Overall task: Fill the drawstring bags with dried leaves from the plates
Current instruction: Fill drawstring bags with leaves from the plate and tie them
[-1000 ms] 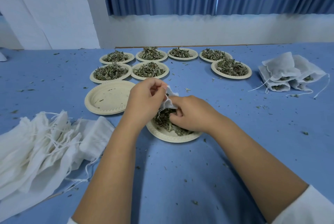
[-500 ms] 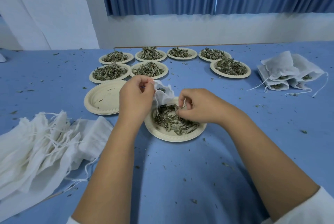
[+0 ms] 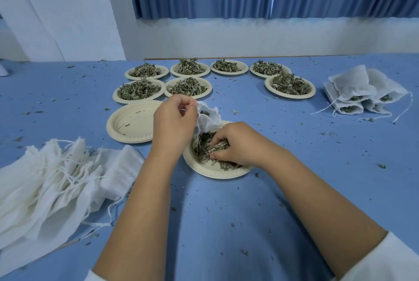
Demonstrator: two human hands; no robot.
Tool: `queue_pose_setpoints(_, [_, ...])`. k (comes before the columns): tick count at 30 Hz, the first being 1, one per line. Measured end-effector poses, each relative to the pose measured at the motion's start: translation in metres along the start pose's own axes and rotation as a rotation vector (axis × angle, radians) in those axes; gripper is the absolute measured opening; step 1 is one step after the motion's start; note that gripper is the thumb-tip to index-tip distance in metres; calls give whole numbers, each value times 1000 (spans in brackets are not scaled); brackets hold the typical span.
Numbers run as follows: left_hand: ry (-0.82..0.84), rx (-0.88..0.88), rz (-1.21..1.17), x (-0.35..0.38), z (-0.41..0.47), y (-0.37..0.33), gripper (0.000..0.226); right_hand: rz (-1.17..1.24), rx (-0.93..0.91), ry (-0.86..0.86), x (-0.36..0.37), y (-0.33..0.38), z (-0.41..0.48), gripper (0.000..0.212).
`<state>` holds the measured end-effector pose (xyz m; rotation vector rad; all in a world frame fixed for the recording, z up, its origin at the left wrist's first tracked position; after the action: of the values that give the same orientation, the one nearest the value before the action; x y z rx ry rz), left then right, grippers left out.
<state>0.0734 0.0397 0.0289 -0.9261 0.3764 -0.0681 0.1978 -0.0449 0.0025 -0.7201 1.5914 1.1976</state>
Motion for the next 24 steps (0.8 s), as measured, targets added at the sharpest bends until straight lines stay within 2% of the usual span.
queue_pose_setpoints(6, [-5,0,-5,-1,0,0,13,165,30,-43,-15,-8,-1,13])
queue_pose_setpoints(10, [-16,2,-4,-2,0,-1,17,388,67,-158,-34,-16,-2,19])
queue_pose_setpoints(12, [-27,6,7,-3,0,-1,18,506,70,-196,-40,-17,-3,14])
queue_pose_setpoints(15, [-44,1,-6,-4,0,-2,18,757,79,-218,-48,-19,-6,12])
queue_pose_setpoints(19, [-22,-7,-7,-2,-1,-2,15,951,84,-277,-55,-22,-7,13])
queue_pose_setpoints(24, [25,3,-22,4,-4,-5,13,1235,63,-256,-49,-15,-6,11])
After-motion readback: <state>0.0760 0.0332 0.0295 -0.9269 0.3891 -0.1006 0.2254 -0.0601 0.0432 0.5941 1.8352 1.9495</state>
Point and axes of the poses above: each hand's wrist, its own z-axis towards the middle knuckle, its own x-axis out of the palm, y = z × x, the point moved 4 cm from there along z, towards the middle knuckle, and after that the axes turned 12 degrees about x, right-handed, at the moved point
